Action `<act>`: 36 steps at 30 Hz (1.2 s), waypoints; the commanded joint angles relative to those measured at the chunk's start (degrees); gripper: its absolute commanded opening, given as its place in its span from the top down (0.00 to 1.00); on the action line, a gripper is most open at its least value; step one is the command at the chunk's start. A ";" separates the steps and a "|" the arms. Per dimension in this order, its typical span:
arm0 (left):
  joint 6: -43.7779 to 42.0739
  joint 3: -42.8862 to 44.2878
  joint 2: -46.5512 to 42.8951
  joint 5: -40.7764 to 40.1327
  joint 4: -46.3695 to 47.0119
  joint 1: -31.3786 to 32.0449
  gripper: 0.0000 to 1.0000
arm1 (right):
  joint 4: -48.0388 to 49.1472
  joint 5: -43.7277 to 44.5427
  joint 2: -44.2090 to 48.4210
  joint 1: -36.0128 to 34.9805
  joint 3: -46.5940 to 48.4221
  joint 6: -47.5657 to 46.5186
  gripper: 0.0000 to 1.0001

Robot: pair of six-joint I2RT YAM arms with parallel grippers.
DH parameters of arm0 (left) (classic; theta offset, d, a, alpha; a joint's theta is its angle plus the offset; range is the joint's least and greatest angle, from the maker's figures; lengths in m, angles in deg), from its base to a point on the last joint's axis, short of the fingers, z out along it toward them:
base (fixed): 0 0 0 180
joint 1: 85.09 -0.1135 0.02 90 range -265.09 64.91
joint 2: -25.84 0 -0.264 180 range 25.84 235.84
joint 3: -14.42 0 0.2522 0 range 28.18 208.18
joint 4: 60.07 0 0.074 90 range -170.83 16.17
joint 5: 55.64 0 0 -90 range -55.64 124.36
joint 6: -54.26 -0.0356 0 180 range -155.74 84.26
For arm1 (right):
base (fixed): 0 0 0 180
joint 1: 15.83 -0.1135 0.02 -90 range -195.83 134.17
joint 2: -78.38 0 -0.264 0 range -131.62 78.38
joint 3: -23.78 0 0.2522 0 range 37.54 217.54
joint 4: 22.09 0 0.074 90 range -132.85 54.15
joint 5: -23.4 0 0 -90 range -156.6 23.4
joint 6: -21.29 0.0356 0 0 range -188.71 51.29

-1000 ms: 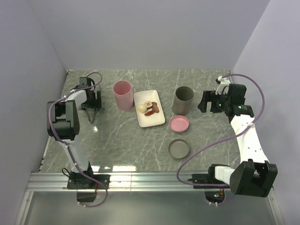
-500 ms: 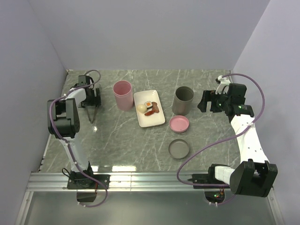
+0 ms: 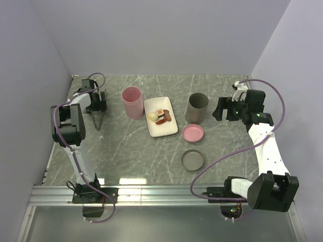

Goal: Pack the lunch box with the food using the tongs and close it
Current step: Pick up the clamp at the center of the board.

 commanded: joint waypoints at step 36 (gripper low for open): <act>-15.75 -0.53 -35.77 17.98 -15.60 -3.98 0.27 | 7.09 -13.85 4.80 -2.35 4.41 5.51 0.00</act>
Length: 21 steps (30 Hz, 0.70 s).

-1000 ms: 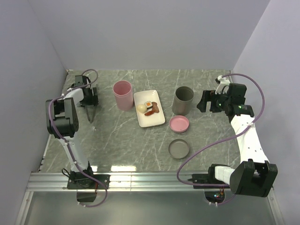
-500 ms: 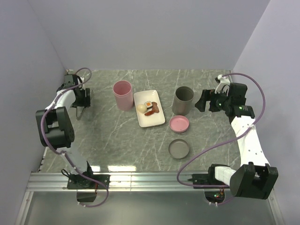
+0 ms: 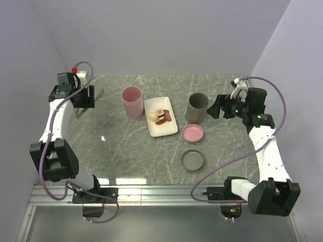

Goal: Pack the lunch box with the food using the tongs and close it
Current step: Pick up the clamp at the center of the board.

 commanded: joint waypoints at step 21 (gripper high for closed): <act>-4.27 10.53 -16.09 37.96 -13.02 15.74 0.31 | 1.76 4.43 2.39 -22.89 21.25 -30.06 0.00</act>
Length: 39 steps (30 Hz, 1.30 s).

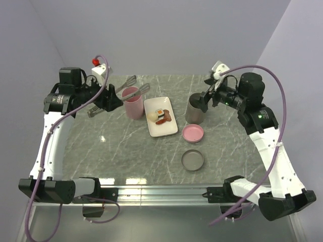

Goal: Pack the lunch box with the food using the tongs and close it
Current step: Pick up the clamp at the center of the board.

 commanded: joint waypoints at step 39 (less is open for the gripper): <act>1.75 -2.20 4.19 3.84 -1.18 22.70 0.33 | 11.12 22.74 -8.87 -41.19 -5.20 -52.70 0.35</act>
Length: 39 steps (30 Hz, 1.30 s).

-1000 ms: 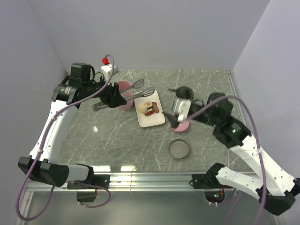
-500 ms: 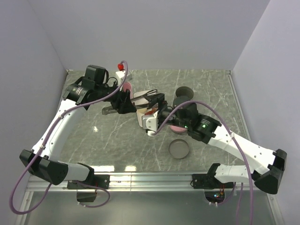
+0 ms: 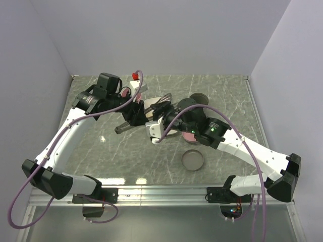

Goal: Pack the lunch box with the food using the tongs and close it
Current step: Pick up the clamp at the center of the board.

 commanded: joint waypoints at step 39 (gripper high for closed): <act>-0.94 0.46 0.68 -0.23 -1.50 2.61 0.33 | -4.20 3.55 2.55 -1.40 -2.23 -10.27 0.70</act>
